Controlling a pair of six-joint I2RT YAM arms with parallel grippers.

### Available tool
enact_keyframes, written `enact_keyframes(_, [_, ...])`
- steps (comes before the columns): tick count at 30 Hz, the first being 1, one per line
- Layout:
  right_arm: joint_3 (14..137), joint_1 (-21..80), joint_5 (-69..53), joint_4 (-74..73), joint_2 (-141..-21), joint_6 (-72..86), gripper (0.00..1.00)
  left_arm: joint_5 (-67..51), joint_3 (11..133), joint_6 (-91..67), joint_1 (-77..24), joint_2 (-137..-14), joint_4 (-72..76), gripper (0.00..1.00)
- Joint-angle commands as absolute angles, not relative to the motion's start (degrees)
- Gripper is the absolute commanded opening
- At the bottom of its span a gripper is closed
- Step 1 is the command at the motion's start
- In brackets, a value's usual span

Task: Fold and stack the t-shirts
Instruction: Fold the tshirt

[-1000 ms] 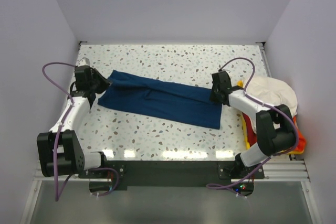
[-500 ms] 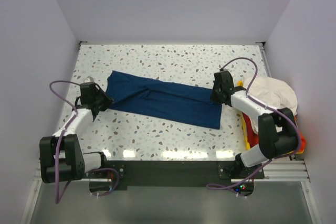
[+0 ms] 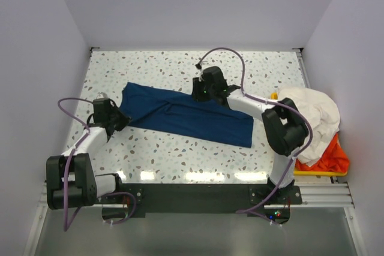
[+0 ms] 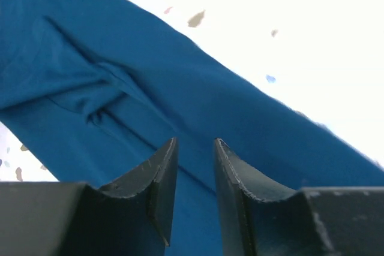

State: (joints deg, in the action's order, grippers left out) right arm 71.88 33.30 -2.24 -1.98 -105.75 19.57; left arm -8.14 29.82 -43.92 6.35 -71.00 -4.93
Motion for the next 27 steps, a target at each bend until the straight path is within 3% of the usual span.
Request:
enact_keyframes(1, [79.9,35.1,-6.8,1.5,-111.6,13.5,0.35,-8.1,33.0,-43.9,6.8,-69.7,-2.7,0.00])
enact_keyframes(11, [96.6,38.8,-9.8,-3.7,-125.1,6.9,0.40,-9.7,37.1,-43.8,6.7,-72.9,-2.5,0.00])
enact_keyframes(27, [98.4,40.1,-8.9,-6.6,-128.9,5.5,0.40,-10.5,39.9,-43.3,6.8,-74.9,-2.5,0.00])
